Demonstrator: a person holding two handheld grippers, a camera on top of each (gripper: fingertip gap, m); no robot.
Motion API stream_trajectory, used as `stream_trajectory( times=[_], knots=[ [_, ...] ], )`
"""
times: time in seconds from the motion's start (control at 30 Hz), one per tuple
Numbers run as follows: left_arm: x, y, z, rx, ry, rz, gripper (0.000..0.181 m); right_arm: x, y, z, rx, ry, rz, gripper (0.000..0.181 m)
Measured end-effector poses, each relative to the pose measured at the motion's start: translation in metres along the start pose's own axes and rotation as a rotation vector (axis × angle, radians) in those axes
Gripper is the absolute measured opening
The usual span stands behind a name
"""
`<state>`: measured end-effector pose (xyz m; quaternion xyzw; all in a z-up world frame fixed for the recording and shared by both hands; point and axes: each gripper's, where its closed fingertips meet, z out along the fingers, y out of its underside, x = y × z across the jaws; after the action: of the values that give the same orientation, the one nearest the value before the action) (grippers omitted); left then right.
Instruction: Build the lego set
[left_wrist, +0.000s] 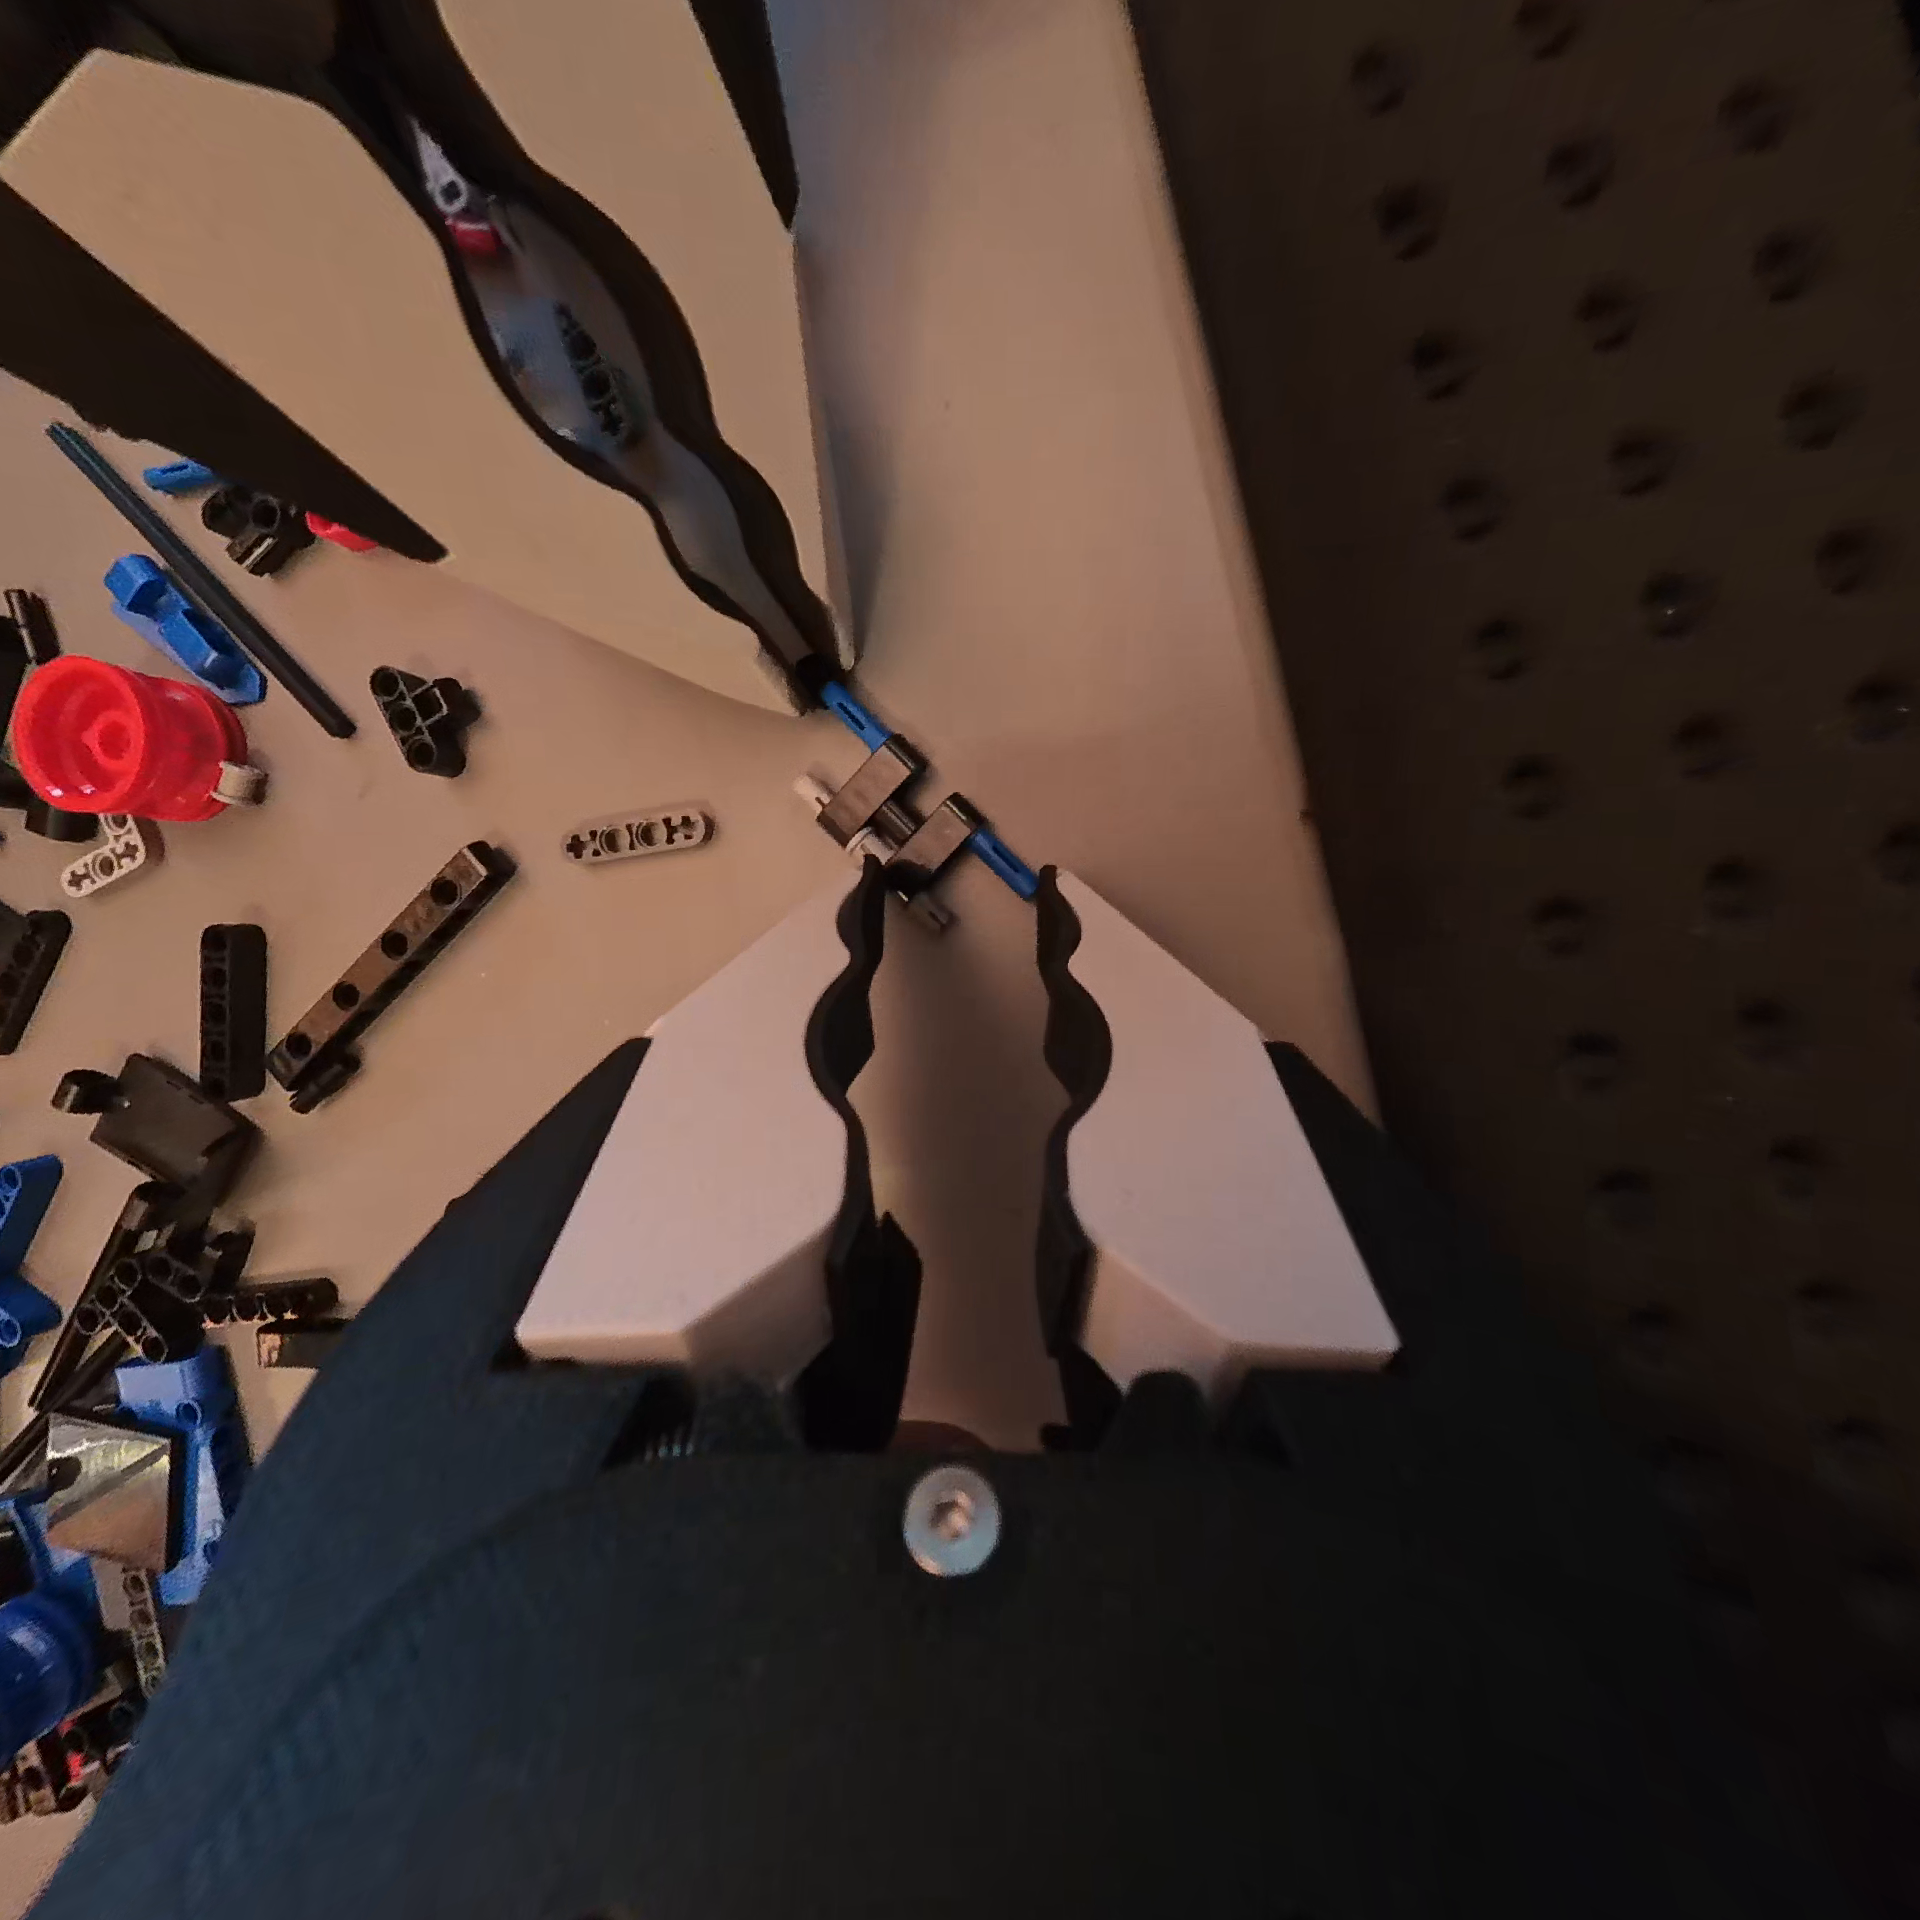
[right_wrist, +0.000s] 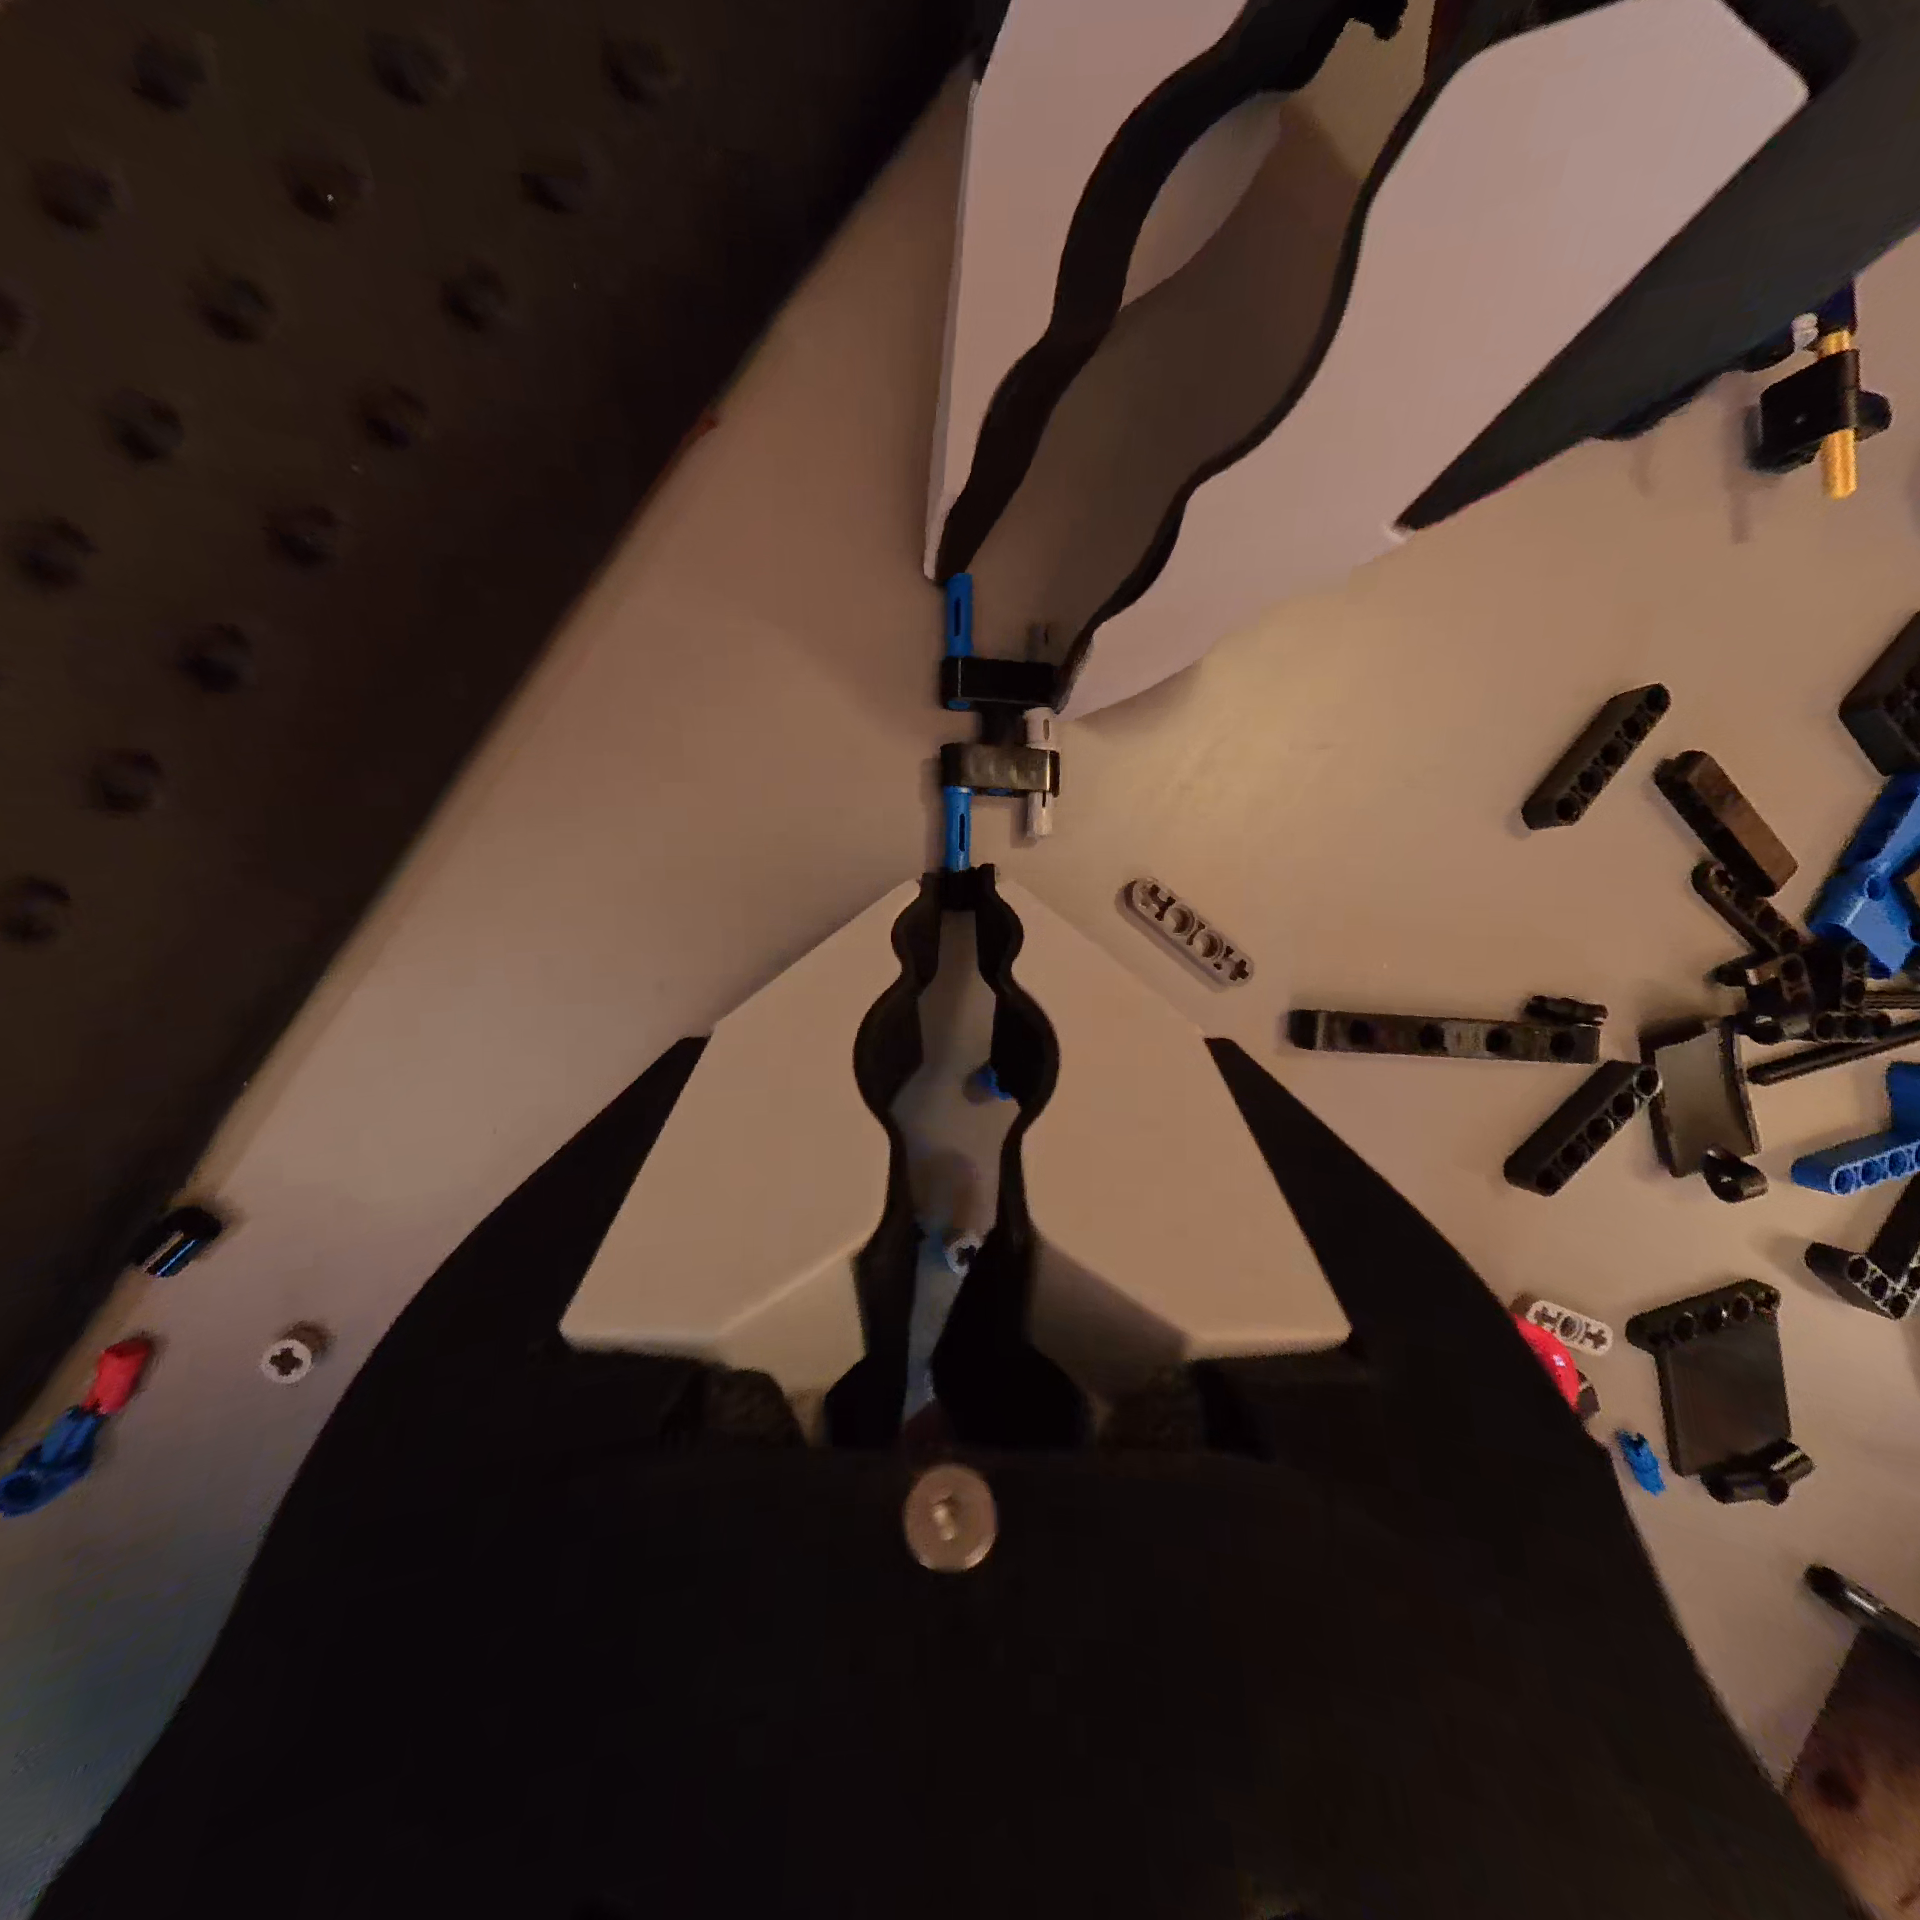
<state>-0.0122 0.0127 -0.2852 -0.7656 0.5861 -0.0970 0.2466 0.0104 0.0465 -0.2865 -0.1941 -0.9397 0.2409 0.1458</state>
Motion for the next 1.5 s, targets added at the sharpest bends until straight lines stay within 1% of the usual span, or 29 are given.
stream_trajectory(
  times=[0.17,0.3,0.37,0.4,0.53,0.63,0.7,0.8,0.87,1.07,1.3,1.5],
  knots=[
    [0.001,-0.001,0.001,0.001,0.004,-0.016,0.027,-0.001,0.000,0.000,-0.086,0.025,0.041,0.003],
    [0.002,-0.002,0.001,0.004,0.007,-0.020,0.028,-0.002,0.001,0.000,-0.087,0.051,0.069,0.003],
    [0.003,-0.004,0.001,0.007,-0.007,-0.005,0.028,-0.003,0.001,-0.001,-0.078,0.058,0.088,0.003],
    [0.002,-0.005,0.001,0.012,-0.031,0.006,0.031,-0.003,0.001,-0.001,-0.072,0.062,0.099,0.003],
    [0.005,-0.012,0.003,0.023,-0.088,0.095,0.031,-0.004,0.002,-0.001,-0.072,0.082,0.111,0.003],
    [0.009,-0.016,0.005,0.026,-0.085,0.144,0.028,-0.004,0.002,-0.001,-0.093,0.095,0.087,0.003],
    [0.013,-0.019,0.007,0.031,-0.053,0.150,0.024,-0.004,0.002,-0.001,-0.115,0.110,0.046,0.003],
    [0.014,-0.021,0.008,0.019,-0.024,0.154,0.025,-0.003,0.002,-0.001,-0.173,0.151,-0.051,0.003],
    [0.018,-0.023,0.010,0.037,0.014,0.137,0.022,-0.001,0.001,-0.001,-0.212,0.181,-0.127,0.003],
    [0.018,-0.023,0.010,0.061,0.034,0.125,0.022,-0.001,0.000,0.000,-0.272,0.204,-0.294,0.003],
    [0.023,-0.022,0.010,0.073,0.096,0.111,0.022,-0.002,-0.005,0.003,-0.265,0.149,-0.318,0.003],
    [0.024,-0.023,0.011,0.073,0.090,0.103,0.022,-0.003,-0.004,0.003,-0.205,0.127,-0.240,0.003]
  ],
)
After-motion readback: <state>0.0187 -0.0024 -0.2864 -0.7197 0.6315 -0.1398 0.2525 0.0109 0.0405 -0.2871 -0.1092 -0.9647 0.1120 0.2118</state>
